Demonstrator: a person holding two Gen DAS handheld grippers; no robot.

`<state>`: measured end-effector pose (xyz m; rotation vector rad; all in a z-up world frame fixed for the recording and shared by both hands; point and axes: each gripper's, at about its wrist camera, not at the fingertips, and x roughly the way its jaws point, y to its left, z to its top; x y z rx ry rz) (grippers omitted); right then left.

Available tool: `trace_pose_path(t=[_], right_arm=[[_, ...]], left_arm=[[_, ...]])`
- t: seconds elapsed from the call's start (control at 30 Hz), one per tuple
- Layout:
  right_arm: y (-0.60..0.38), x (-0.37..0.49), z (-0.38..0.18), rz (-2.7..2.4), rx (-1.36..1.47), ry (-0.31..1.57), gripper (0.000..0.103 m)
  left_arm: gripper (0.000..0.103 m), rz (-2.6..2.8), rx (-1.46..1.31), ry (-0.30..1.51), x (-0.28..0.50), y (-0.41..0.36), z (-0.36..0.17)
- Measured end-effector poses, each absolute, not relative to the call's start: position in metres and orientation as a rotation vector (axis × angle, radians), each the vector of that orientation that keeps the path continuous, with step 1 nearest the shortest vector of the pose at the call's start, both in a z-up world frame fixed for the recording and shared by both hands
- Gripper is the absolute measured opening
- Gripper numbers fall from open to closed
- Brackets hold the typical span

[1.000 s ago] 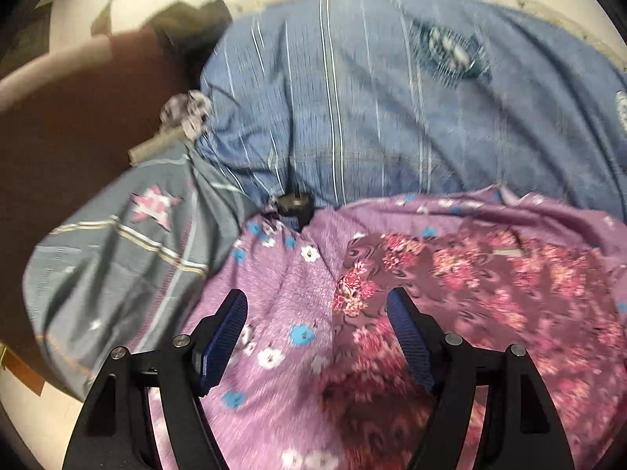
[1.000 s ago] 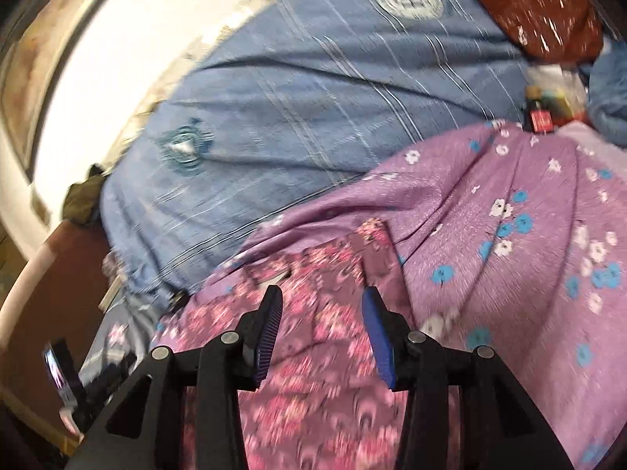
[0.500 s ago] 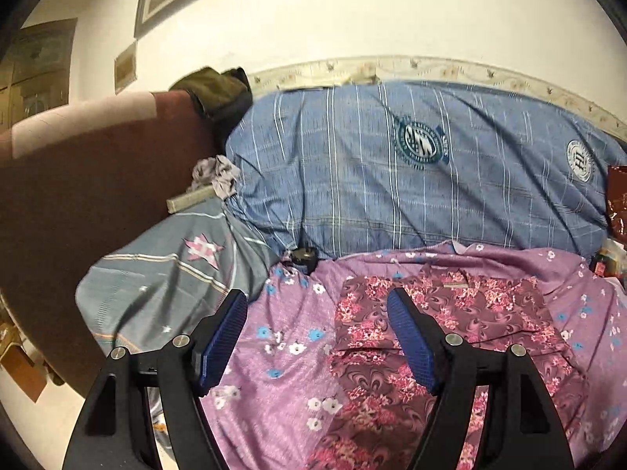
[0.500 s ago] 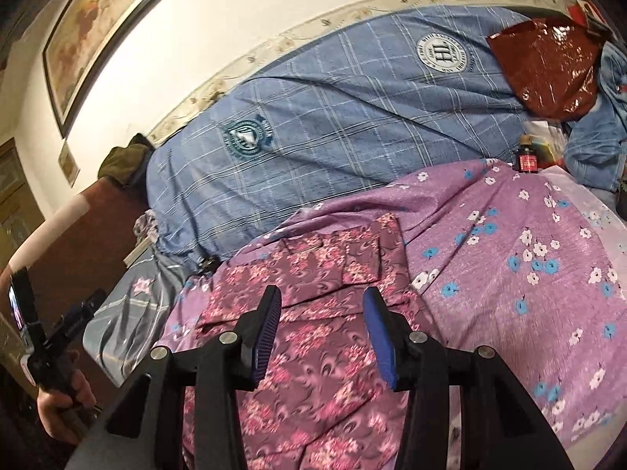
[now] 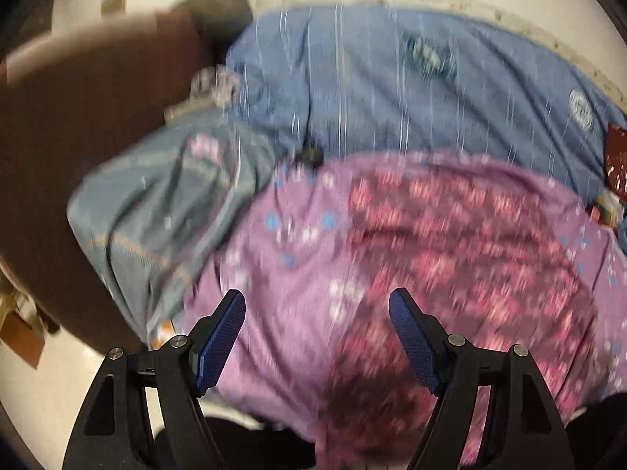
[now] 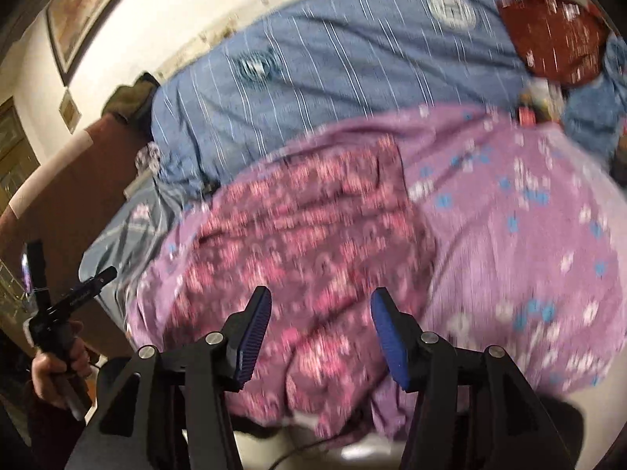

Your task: Fold small clothes

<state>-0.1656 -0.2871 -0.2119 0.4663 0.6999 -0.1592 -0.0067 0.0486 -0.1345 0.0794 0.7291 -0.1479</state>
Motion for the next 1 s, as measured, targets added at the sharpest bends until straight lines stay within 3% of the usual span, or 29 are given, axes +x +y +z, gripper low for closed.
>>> trace_pose_path(t=[0.33,0.57,0.7,0.73,0.8,0.83,1.0], right_arm=[[-0.276,-0.169,-0.308,-0.14,0.578,1.0,0.056],[-0.278,-0.169,-0.337,-0.228,0.558,1.056,0.054],[-0.28,-0.165,-0.36,-0.236,0.602,1.135,0.055],[-0.274,-0.163,-0.366,-0.239,0.575,1.163,0.052],[-0.267,-0.161,-0.371,-0.253,0.521,1.188,0.029],[-0.264,-0.16,-0.372,-0.259,0.497,1.202,0.008],[-0.268,-0.165,-0.353,-0.214,0.555,1.185,0.006]], left_arm=[[0.071,-0.183,0.006,0.935,-0.016,0.101,-0.187],[0.065,-0.226,-0.005,1.001,-0.006,0.107,-0.214],[0.054,-0.263,-0.029,1.051,-0.003,0.1,-0.228],[0.053,-0.269,-0.031,1.066,-0.003,0.097,-0.232],[0.049,-0.279,-0.027,1.09,-0.004,0.092,-0.239],[0.047,-0.285,-0.023,1.099,-0.004,0.089,-0.243],[0.021,-0.302,-0.028,1.161,0.001,0.078,-0.265]])
